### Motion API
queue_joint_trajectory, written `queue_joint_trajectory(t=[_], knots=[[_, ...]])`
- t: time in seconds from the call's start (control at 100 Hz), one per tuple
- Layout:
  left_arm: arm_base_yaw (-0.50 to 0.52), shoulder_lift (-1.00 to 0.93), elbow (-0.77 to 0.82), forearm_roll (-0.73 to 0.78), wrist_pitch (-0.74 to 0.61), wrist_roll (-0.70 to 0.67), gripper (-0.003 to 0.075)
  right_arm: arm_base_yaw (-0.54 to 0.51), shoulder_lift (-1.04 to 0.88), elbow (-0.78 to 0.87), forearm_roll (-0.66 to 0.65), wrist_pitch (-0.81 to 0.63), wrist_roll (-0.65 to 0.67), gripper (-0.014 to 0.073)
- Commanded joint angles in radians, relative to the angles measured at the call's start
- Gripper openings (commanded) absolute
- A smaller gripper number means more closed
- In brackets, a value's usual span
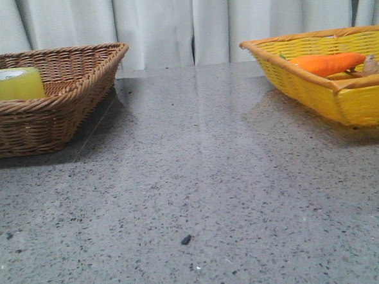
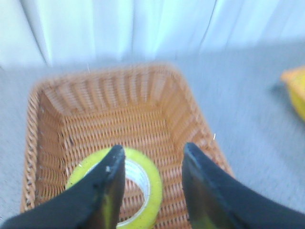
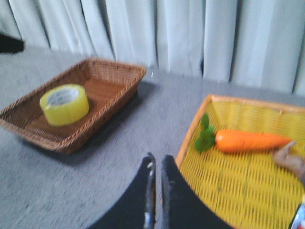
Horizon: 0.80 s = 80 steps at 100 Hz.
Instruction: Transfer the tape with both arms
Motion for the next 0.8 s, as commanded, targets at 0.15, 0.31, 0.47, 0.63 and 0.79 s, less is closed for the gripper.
queue_joint_trajectory(t=[0.15,0.31,0.47,0.63,0.79], knots=[[-0.115,-0.475,0.498,-0.038,-0.428,0.007,0.026,-0.002,-0.218,0.3,-0.165,-0.415,-0.007,-0.0065],[-0.118,-0.744,0.706,-0.042,-0.49,0.007,0.0071,-0.002,-0.242,0.457,-0.266,-0.554,-0.007,-0.0065],[-0.118,-0.851,0.784,-0.055,-0.472,0.007,-0.0021,-0.002,-0.24,0.531,-0.281,-0.615,-0.007,-0.0065],[-0.118,-0.852,0.792,-0.058,-0.478,0.007,-0.0021,-0.002,-0.24,0.541,-0.281,-0.594,-0.007,-0.0066],[-0.118,-0.852,0.792,-0.072,-0.476,0.007,-0.0021,-0.002,-0.24,0.541,-0.281,-0.594,-0.007,-0.0067]])
